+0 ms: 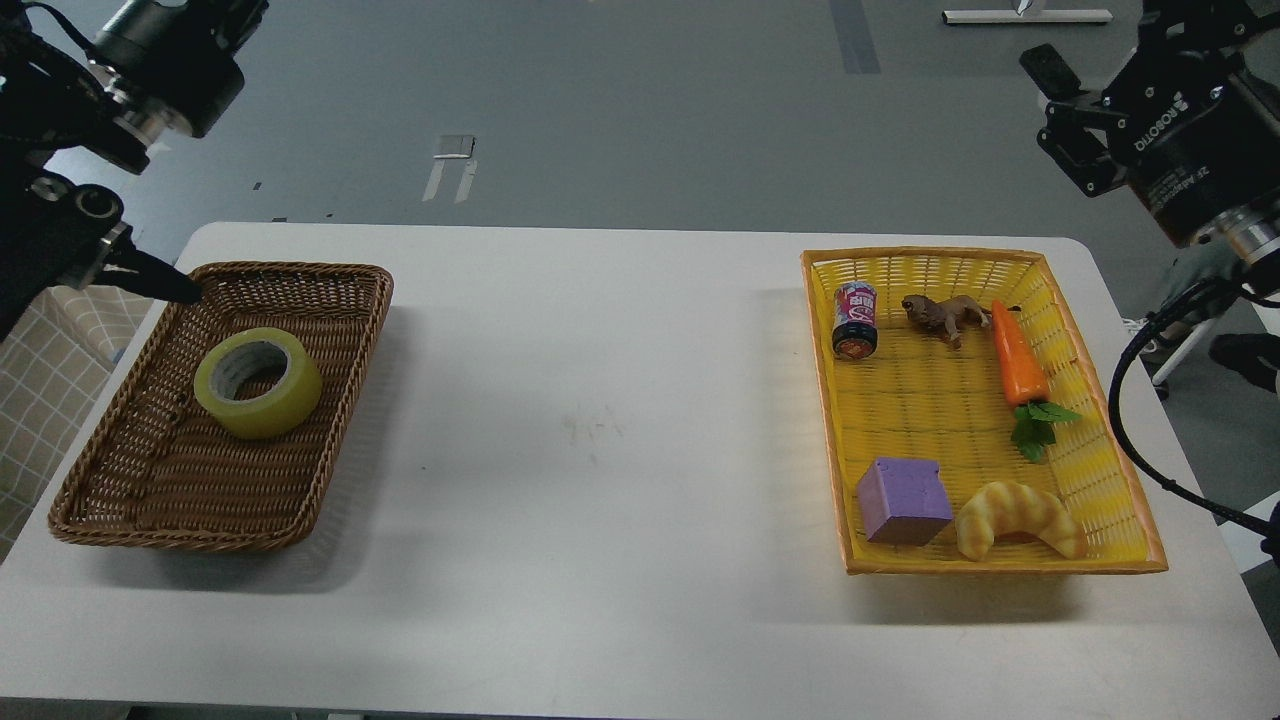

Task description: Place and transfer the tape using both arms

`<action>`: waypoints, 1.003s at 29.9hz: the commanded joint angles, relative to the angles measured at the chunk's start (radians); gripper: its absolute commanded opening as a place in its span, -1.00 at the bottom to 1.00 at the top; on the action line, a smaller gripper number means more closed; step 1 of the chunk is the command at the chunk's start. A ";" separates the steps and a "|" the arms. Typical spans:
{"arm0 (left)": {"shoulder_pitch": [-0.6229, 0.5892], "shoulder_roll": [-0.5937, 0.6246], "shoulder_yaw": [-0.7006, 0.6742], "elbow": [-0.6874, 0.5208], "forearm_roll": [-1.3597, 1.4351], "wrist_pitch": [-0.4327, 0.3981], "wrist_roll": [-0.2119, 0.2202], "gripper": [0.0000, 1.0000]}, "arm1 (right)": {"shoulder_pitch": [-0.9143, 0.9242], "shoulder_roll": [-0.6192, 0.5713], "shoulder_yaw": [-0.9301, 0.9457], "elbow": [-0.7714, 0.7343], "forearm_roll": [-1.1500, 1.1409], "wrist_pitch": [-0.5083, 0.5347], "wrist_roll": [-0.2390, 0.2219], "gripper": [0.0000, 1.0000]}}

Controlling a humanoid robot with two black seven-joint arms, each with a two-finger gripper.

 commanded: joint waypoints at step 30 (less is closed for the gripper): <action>0.475 -0.505 -0.494 -0.433 -0.230 -0.130 0.417 0.96 | 0.076 0.273 -0.131 -0.026 -0.096 -0.038 0.017 1.00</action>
